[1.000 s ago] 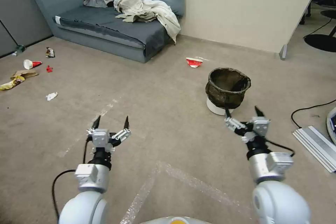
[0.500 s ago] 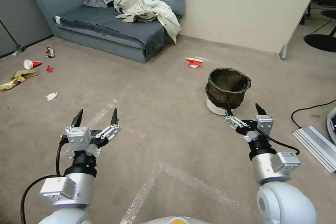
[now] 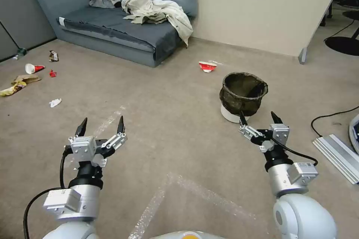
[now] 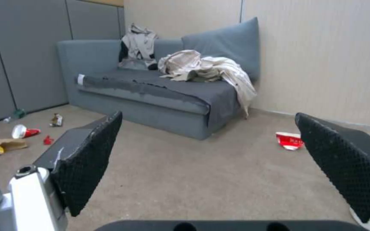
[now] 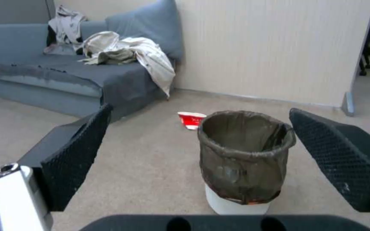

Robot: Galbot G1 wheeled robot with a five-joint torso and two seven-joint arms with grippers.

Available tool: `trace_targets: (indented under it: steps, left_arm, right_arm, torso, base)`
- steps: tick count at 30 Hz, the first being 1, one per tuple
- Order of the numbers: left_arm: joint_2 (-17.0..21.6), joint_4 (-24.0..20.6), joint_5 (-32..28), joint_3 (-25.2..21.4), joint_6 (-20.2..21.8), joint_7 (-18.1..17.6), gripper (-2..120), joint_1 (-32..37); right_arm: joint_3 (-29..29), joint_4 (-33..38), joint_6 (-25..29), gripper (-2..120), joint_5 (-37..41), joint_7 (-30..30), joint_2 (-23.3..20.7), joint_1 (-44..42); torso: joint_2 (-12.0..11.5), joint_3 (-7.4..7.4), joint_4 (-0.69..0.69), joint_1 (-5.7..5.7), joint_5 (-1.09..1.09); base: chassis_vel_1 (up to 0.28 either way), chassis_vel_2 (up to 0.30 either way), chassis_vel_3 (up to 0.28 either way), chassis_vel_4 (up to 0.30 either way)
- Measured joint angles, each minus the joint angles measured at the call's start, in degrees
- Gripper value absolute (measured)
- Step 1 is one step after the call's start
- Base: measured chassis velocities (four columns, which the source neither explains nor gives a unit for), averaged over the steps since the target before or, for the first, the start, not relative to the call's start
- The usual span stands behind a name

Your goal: Pick up the trash can from the floor.

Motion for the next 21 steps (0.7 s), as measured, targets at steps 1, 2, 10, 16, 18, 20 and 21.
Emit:
trace_targets:
  steps: [1, 2, 10, 16, 18, 20, 21]
  left_arm:
    - [0.0, 0.0, 0.0, 0.0, 0.0, 0.0, 100, 0.0]
    - [0.0, 0.0, 0.1, 0.0, 0.0, 0.0, 100, 0.0]
    - [0.0, 0.0, 0.6, 0.0, -0.4, 0.1, 100, 0.1]
    - [-0.1, 0.0, 0.6, 0.1, -0.5, 0.2, 100, 0.2]
    - [-0.2, 0.0, 0.7, 0.2, -0.6, 0.2, 100, 0.2]
    - [-0.2, 0.0, 0.7, 0.2, -0.6, 0.2, 100, 0.3]
    - [-0.2, 0.0, 0.7, 0.2, -0.7, 0.2, 100, 0.3]
  right_arm:
    - [0.0, 0.0, 0.0, 100, 0.0, 0.0, 0.0, 0.0]
    - [0.0, 0.0, 0.0, 100, 0.0, 0.0, 0.0, 0.0]
    - [-0.1, 0.0, 0.2, 100, 0.0, 0.0, 0.0, 0.0]
    - [-0.1, 0.0, 0.4, 100, 0.0, 0.0, -0.1, -0.1]
    - [-0.2, 0.0, 0.4, 100, 0.0, -0.1, -0.1, -0.1]
    - [-0.2, 0.0, 0.4, 100, 0.0, -0.1, -0.2, -0.1]
    - [-0.2, 0.0, 0.4, 100, -0.1, -0.2, -0.2, -0.1]
  torso:
    - [0.0, 0.0, 0.0, 0.0, 0.0]
    - [0.0, 0.0, 0.0, 0.0, 0.0]
    - [0.0, 0.0, 0.0, 0.0, 0.0]
    - [0.0, 0.0, 0.0, 0.0, 0.0]
    - [0.0, 0.0, 0.0, 0.0, 0.0]
    - [0.0, 0.0, 0.0, 0.0, 0.0]
    - [0.0, 0.0, 0.0, 0.0, 0.0]
  base:
    - [0.0, 0.0, 0.0, 0.0]
    - [0.0, 0.0, 0.0, 0.0]
    - [0.0, 0.0, 0.0, 0.0]
    - [0.0, 0.0, 0.0, 0.0]
    - [-0.018, -0.028, -0.017, -0.023]
    - [-0.044, -0.056, -0.034, -0.057]
    - [-0.063, -0.072, -0.057, -0.066]
